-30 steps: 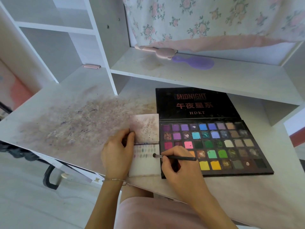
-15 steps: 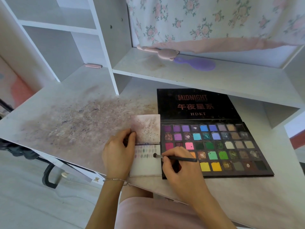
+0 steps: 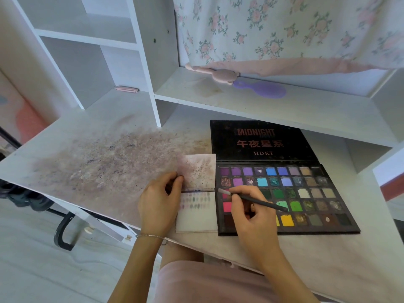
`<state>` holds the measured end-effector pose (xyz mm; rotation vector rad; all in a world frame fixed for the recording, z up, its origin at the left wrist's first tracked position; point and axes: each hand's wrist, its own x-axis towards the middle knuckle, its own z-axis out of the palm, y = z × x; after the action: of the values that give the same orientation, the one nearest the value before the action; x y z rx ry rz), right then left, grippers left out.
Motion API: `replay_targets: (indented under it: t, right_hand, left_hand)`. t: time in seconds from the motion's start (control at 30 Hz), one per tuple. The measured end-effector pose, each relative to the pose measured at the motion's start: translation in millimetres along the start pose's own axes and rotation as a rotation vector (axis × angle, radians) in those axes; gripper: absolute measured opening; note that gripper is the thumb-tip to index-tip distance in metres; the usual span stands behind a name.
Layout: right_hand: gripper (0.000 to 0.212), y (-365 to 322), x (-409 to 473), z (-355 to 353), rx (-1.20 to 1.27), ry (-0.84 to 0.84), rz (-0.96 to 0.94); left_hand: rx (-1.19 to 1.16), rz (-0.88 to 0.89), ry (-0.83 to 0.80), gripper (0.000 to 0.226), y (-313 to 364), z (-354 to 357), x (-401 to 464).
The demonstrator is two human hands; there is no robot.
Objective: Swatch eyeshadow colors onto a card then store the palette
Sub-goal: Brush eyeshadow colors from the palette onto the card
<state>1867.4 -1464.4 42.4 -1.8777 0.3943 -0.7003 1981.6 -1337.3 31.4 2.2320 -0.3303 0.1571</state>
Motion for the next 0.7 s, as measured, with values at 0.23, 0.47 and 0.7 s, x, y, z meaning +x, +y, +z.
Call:
replay_targets:
  t: [0.23,0.47,0.7]
  right_hand:
    - [0.026,1,8,5,-0.04,-0.006,-0.041]
    - [0.022,3,1,-15,-0.072,-0.036,-0.143]
    - [0.031,7,-3,-24,-0.118,-0.057,-0.03]
  left_hand:
    - [-0.136,0.028,-0.059,0.009,-10,-13,5]
    - [-0.139,0.064,-0.014,0.009,-13,-11,1]
    - [-0.116,0.069,0.021,0.011,-14,-7,1]
